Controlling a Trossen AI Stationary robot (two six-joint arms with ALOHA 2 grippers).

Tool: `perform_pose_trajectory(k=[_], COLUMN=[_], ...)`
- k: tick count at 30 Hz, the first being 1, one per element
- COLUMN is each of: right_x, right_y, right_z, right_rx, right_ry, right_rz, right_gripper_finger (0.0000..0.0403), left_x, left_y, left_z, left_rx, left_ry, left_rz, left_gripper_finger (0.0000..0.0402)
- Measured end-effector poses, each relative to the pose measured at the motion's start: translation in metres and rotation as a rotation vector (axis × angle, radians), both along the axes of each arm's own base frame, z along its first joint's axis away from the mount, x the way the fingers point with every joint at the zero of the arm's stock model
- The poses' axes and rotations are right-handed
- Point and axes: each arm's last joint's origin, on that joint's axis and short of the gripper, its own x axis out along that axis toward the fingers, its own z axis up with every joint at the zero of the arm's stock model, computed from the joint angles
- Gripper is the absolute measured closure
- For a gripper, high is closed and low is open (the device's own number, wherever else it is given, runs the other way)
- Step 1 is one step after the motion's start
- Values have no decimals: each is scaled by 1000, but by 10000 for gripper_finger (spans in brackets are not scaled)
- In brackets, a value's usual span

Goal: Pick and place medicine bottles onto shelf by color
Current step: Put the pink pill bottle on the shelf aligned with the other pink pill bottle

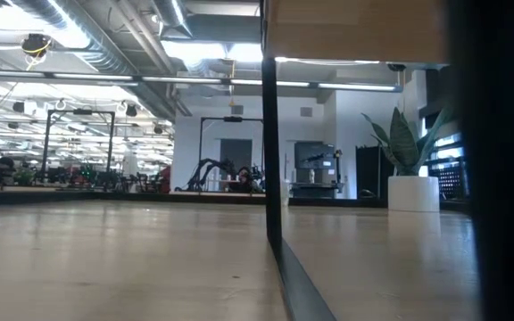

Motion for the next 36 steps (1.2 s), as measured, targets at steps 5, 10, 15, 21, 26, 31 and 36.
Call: perform_pose_trajectory(k=[5,10,15,21,26,31,36], right_x=[-1,-1,-2,-3,-3,-3,-3], right_y=[0,1,6,10,12,13,13], right_z=[-1,-1,0,1,2,2,2], right_rx=[-13,4,113,213,271,289,275], right_ry=[15,12,-5,-25,-37,-41,-43], right_rz=[18,37,158,270,334,354,342], right_gripper_finger=[175,175,175,175,175,175,175], left_x=[-3,6,21,39,41,40,43], left_y=[-23,-32,-37,-44,-47,-49,-53], left_z=[5,-5,-22,-44,-48,-48,-54], left_rx=[-12,-21,-8,-37,-44,25,43], left_ry=[-21,9,64,118,120,108,128], left_rz=[-70,-121,-188,-324,-415,-456,-477], left_gripper_finger=[286,286,286,286,286,286,286])
